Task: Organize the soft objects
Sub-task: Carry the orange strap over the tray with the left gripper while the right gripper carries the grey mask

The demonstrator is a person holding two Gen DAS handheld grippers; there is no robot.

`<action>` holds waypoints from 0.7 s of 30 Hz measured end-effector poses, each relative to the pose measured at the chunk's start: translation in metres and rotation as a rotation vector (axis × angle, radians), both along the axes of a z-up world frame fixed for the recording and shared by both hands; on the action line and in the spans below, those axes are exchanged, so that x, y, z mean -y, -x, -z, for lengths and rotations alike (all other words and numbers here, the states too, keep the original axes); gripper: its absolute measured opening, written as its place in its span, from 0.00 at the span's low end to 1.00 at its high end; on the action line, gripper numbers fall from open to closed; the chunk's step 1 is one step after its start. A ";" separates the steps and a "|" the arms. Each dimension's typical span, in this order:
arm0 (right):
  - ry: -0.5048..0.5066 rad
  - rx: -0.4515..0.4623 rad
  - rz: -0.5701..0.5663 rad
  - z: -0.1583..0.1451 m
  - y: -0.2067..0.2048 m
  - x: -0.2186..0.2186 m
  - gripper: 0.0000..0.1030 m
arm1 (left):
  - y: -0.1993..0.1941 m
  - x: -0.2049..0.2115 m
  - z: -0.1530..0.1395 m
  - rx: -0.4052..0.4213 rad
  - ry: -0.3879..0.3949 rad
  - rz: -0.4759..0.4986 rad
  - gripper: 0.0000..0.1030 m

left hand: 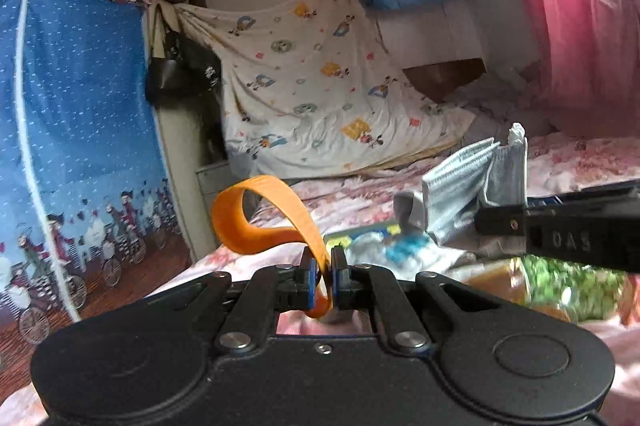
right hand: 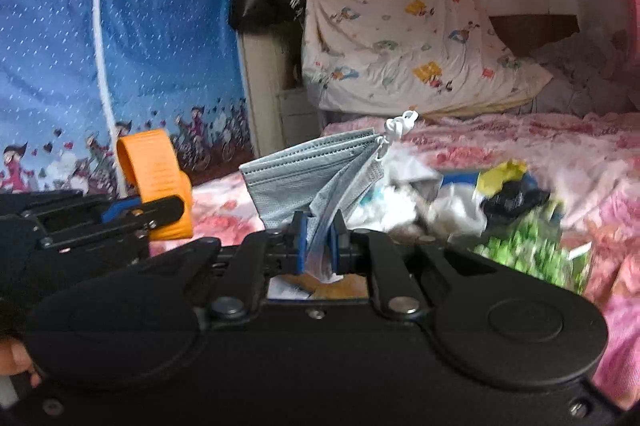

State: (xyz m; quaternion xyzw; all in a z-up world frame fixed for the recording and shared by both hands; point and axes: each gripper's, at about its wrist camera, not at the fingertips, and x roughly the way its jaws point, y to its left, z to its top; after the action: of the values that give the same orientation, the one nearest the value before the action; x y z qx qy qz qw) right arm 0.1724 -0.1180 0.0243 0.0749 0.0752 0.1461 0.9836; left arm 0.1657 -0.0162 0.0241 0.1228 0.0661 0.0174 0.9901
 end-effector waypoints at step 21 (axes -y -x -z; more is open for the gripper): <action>-0.249 -0.062 0.152 -0.002 -0.127 0.049 0.05 | -0.179 0.017 -0.015 -0.198 0.368 0.247 0.07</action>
State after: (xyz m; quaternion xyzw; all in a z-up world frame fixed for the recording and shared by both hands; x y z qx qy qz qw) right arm 0.2998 -0.1672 0.0261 0.2063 0.0808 0.0771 0.9721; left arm 0.3447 -0.0332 0.0386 -0.0516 0.1492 -0.1284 0.9791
